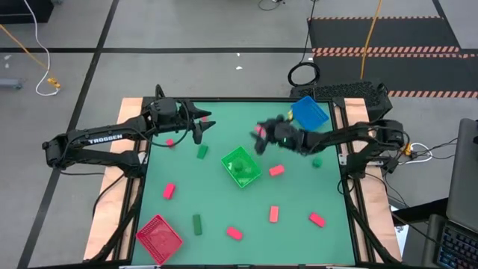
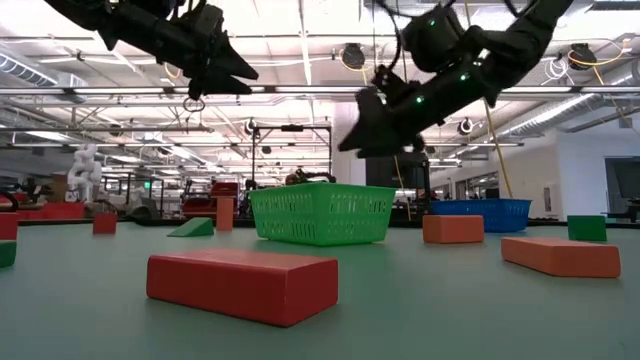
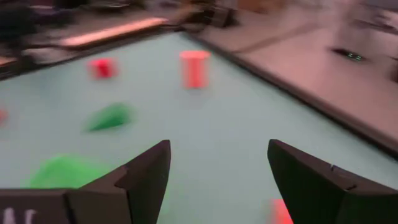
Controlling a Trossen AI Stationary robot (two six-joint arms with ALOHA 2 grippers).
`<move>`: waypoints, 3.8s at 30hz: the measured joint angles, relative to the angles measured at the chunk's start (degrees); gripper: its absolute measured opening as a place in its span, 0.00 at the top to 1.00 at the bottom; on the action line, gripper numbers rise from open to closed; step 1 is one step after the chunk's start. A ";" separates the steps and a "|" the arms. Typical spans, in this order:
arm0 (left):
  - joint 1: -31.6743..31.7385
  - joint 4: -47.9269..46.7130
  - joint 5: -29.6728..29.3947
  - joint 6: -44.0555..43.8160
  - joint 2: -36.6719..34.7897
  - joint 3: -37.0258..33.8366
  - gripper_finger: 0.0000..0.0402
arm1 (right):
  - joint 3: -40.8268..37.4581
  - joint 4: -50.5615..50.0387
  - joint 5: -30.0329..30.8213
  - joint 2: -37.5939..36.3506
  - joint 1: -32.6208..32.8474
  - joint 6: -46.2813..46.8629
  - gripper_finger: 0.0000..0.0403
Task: Sort & place blocks by color
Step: Put the pink block into the red bin
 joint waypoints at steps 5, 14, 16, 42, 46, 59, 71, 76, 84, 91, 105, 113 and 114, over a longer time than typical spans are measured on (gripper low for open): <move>0.03 -0.54 -5.28 -1.33 0.00 0.00 0.44 | 2.20 -11.71 -1.64 -0.24 -5.87 0.13 0.39; 0.03 -0.88 -5.40 -1.14 0.00 0.00 0.44 | 2.23 -10.58 -4.72 8.34 -7.43 1.28 0.38; 0.03 -0.90 -5.40 -1.16 0.00 0.00 0.44 | 2.23 -8.25 -4.73 10.76 -7.70 1.29 0.38; -1.06 -0.08 -6.31 9.26 0.00 0.00 0.44 | 2.20 2.56 -7.36 7.86 -4.60 -20.81 0.70; -3.90 1.44 -6.15 14.33 0.00 0.00 0.44 | 2.20 9.08 -11.32 2.75 -1.09 -29.36 0.70; -15.85 7.58 -8.77 26.85 1.35 0.00 0.44 | 2.27 16.09 -21.28 -1.26 3.55 -34.68 0.70; -18.01 18.68 -12.57 31.10 9.68 0.00 0.44 | 2.25 19.82 -21.47 -1.26 3.87 -32.99 0.70; -18.01 22.69 -12.61 31.56 12.68 0.00 0.44 | 2.16 19.86 -24.09 -1.31 3.85 -31.24 0.70; -17.92 24.76 -12.96 32.53 14.15 -0.02 0.44 | 2.05 19.42 -23.99 -1.33 3.57 -31.07 0.70; -17.85 23.81 -9.40 31.52 13.81 -0.02 0.44 | 2.07 19.27 -24.80 -1.31 3.08 -30.90 0.70; -18.29 20.90 -5.05 30.38 10.99 0.04 0.44 | 2.42 20.42 -23.91 -1.24 2.99 -31.37 0.70; -18.25 22.93 -5.29 30.45 12.94 0.00 0.44 | 2.36 21.55 -25.78 -1.28 2.99 -29.71 0.70; -18.25 24.04 -5.33 30.49 13.54 0.15 0.44 | 2.36 21.47 -26.31 -1.28 2.99 -29.62 0.70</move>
